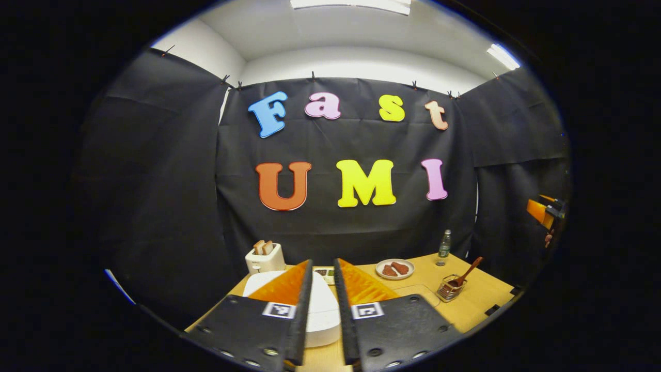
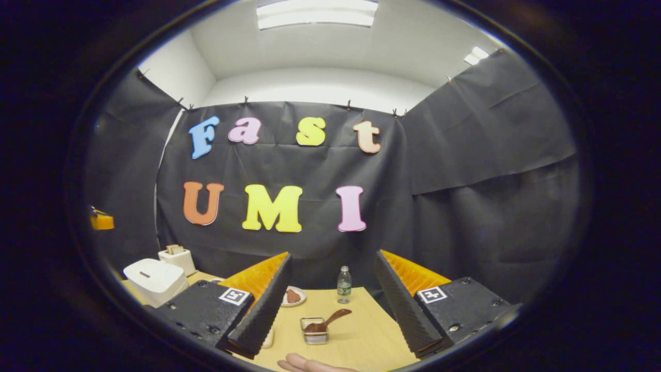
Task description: Close the left gripper, press the button to open the rice cooker; take a wooden spoon from the chopstick holder with the right hand, scoop a spoonful of rice and pour it into the rice cooker, then put the wooden spoon back into the chopstick holder.
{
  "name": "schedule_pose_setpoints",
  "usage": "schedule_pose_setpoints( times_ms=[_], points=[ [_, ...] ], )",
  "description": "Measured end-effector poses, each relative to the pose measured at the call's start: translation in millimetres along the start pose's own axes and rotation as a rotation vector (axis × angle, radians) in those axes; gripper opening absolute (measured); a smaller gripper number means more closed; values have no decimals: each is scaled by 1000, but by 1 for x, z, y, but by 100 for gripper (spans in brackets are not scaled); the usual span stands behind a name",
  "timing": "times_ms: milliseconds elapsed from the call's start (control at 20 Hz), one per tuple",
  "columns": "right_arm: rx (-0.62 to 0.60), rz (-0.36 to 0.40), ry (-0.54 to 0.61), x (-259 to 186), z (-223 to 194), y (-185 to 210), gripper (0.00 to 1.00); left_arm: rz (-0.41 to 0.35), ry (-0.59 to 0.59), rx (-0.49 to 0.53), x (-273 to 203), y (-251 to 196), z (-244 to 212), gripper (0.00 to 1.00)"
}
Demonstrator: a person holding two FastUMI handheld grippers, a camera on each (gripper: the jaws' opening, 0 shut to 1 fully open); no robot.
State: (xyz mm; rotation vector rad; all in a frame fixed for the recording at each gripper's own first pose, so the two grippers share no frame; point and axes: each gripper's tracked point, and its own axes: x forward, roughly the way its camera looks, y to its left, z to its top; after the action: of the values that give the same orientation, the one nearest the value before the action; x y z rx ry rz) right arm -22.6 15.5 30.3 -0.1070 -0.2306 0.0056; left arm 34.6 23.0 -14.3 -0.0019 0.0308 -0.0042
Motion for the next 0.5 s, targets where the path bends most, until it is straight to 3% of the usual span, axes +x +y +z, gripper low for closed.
schedule_pose_setpoints(
  times_ms=[50,200,250,500],
  points=[
    [-24,19,-18,-2,2,6,100,14,32,8,6,5,-12,2],
    [-22,63,26,-10,-7,20,100,9,79,-9,20,5,-28,5],
    [-7,74,55,-12,-14,23,100,2,95,-27,26,8,-34,0],
    [-9,54,35,-6,-13,20,100,28,207,-65,50,19,-71,0]
  ],
)
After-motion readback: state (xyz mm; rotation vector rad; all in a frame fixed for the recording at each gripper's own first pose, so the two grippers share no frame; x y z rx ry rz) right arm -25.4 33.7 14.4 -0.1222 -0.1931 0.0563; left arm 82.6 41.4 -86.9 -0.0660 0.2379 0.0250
